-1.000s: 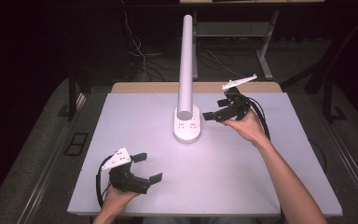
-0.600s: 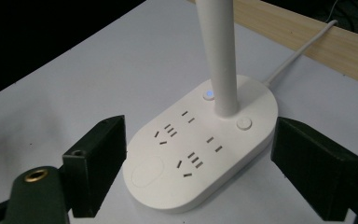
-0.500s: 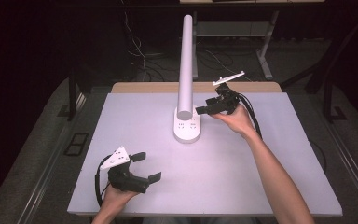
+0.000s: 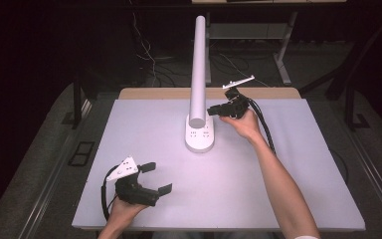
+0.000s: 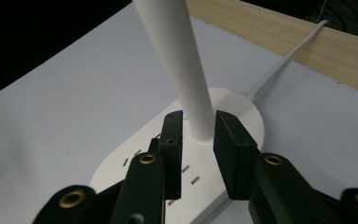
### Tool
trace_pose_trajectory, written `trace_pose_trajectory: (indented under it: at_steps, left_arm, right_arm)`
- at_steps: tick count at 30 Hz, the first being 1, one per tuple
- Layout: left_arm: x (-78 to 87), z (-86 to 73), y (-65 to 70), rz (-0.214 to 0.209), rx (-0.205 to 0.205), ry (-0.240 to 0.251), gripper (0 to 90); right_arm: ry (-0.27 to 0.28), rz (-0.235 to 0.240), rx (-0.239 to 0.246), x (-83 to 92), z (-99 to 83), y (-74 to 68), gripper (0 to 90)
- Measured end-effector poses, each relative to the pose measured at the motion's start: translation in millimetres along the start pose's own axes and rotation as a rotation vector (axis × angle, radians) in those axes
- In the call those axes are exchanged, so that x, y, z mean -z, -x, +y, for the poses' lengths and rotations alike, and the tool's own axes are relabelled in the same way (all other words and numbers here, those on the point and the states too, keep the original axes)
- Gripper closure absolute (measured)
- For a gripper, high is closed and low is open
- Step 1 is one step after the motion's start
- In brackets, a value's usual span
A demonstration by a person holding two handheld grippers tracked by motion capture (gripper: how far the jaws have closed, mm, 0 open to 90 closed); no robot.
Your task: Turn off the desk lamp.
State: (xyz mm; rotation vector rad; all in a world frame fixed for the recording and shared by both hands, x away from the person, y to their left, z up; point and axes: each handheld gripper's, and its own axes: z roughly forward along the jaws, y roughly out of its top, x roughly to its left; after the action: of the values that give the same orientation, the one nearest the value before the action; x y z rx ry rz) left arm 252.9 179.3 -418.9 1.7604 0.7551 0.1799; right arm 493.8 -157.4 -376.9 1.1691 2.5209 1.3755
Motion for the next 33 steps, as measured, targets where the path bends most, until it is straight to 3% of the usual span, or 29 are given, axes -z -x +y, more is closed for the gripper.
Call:
trace_pose_trajectory:
  at_steps: [5, 7, 16, 30, 33]
  left_arm:
    - [0.5, 0.0, -0.4, 0.002, 0.002, 0.002, 0.0]
    - [0.5, 0.0, -0.4, 0.001, 0.001, 0.002, 0.0]
    - [0.1, 0.0, 0.1, -0.002, -0.003, -0.003, 0.0]
    - [0.1, -0.2, -0.5, -0.004, -0.001, -0.003, 0.0]
    - [0.5, -0.3, -0.3, -0.005, 0.0, -0.002, 0.0]
  right_arm:
    - [0.028, -0.018, -0.038, -6.4, -1.3, 8.9, 88.1]
    - [0.032, -0.019, -0.044, -7.5, -1.6, 9.7, 89.8]
    - [0.04, -0.023, -0.088, -23.4, -5.3, 15.4, 89.9]
    - [-0.003, -0.006, -0.131, -49.3, -17.0, 22.2, 89.9]
    - [-0.024, -0.029, -0.127, -52.1, -19.1, 23.1, 90.0]
